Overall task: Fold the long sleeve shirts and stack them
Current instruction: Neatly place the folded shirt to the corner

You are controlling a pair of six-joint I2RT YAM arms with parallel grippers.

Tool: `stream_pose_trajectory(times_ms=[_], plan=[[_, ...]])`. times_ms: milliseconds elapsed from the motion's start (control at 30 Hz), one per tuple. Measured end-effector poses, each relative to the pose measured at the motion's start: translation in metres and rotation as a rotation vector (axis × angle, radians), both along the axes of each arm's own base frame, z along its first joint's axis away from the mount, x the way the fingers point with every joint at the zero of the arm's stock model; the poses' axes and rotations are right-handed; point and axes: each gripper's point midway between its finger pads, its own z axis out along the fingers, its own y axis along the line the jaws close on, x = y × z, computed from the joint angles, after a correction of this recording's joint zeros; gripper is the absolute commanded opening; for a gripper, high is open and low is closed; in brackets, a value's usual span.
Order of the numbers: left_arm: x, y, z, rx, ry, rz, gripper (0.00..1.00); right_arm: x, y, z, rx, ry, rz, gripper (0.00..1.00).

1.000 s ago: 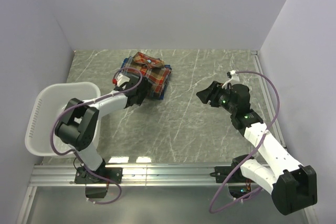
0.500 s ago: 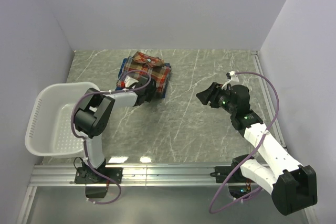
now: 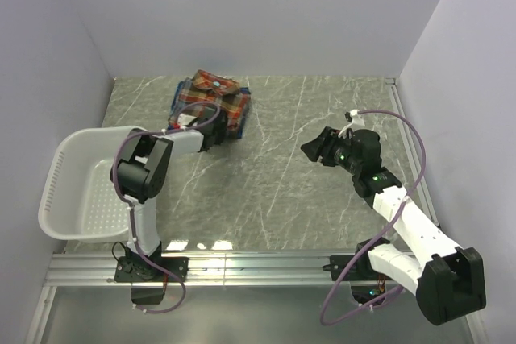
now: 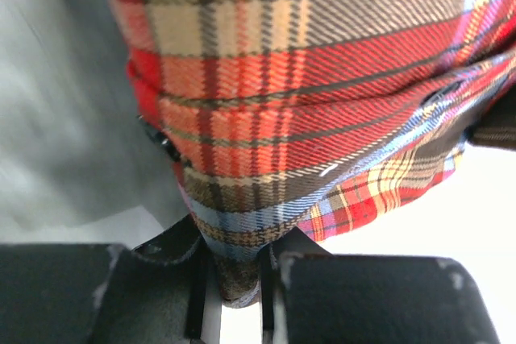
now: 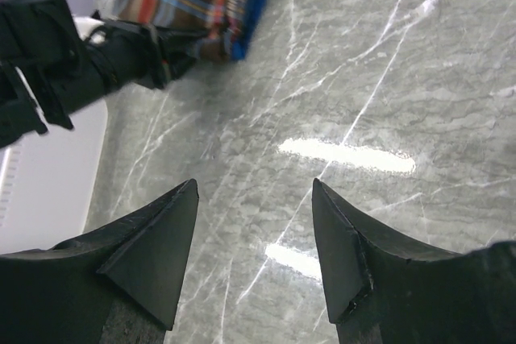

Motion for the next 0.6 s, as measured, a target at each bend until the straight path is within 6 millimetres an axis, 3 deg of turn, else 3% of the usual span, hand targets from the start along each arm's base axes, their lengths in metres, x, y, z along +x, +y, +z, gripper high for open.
stream_pose_trajectory(times_ms=[233,333,600], plan=[[0.027,0.092,0.0,-0.001,-0.004,0.214,0.01,0.001,0.0,-0.012,-0.016,0.034,0.003,0.66],[0.033,0.123,0.001,0.01,-0.003,0.273,0.01,0.002,0.0,-0.015,-0.019,0.043,0.003,0.66],[0.071,0.178,0.003,0.098,0.026,0.298,0.08,0.002,0.0,-0.018,-0.029,0.051,0.007,0.65]])
